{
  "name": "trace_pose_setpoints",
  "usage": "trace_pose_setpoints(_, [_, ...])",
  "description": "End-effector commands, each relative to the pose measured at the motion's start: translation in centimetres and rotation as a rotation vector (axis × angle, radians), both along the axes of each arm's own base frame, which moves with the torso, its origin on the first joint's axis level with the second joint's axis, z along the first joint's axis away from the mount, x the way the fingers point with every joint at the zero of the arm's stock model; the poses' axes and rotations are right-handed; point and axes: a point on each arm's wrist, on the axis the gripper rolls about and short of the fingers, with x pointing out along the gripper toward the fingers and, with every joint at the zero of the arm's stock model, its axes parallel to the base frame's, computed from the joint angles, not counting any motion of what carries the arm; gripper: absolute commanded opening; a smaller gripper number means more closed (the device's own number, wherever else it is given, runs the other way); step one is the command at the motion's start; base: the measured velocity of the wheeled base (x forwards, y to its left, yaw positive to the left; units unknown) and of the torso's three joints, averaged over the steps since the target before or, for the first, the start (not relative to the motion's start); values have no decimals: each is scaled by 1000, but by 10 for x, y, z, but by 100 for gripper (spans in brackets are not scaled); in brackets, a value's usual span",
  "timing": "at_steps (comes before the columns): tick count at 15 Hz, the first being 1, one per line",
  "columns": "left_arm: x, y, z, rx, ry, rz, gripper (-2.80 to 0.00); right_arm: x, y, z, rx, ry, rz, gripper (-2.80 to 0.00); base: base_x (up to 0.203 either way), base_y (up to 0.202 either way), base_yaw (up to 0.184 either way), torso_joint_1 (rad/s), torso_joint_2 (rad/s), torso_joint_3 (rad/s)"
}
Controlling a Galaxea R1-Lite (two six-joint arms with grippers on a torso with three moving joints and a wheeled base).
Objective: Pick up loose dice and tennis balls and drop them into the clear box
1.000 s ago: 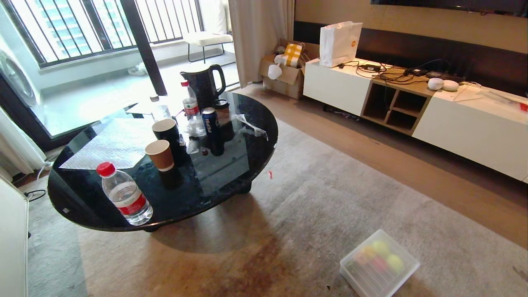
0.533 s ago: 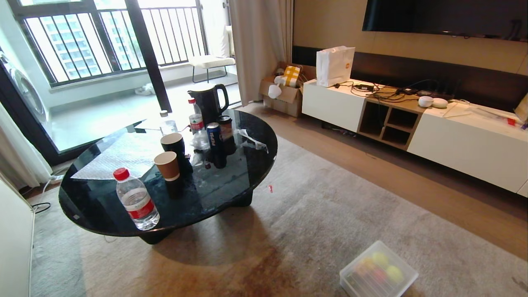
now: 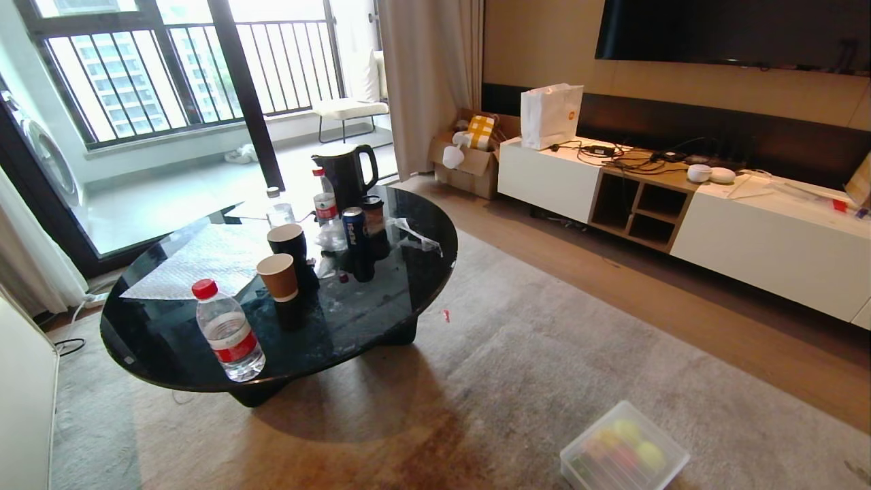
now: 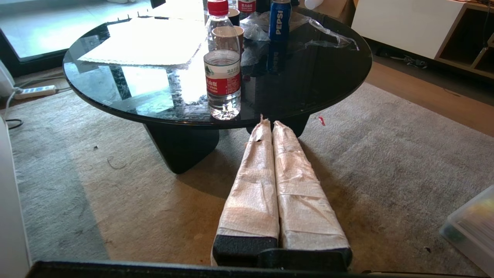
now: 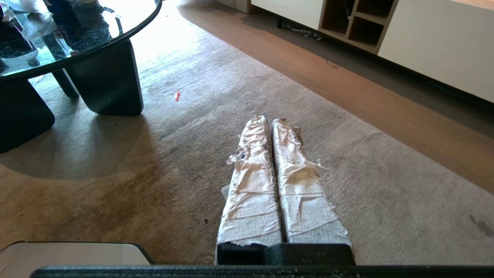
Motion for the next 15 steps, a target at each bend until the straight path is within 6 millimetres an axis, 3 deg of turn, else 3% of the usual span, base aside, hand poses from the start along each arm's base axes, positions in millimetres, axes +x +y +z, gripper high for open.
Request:
trace_pose_setpoints(1, [0,0,0,-1,0,0,-280,0,0,0,-1,2,1,-280,0,0,0,0,0,0])
trace_pose_setpoints(15, [0,0,0,1,0,0,-280,0,0,0,-2,1,2,-280,0,0,0,0,0,0])
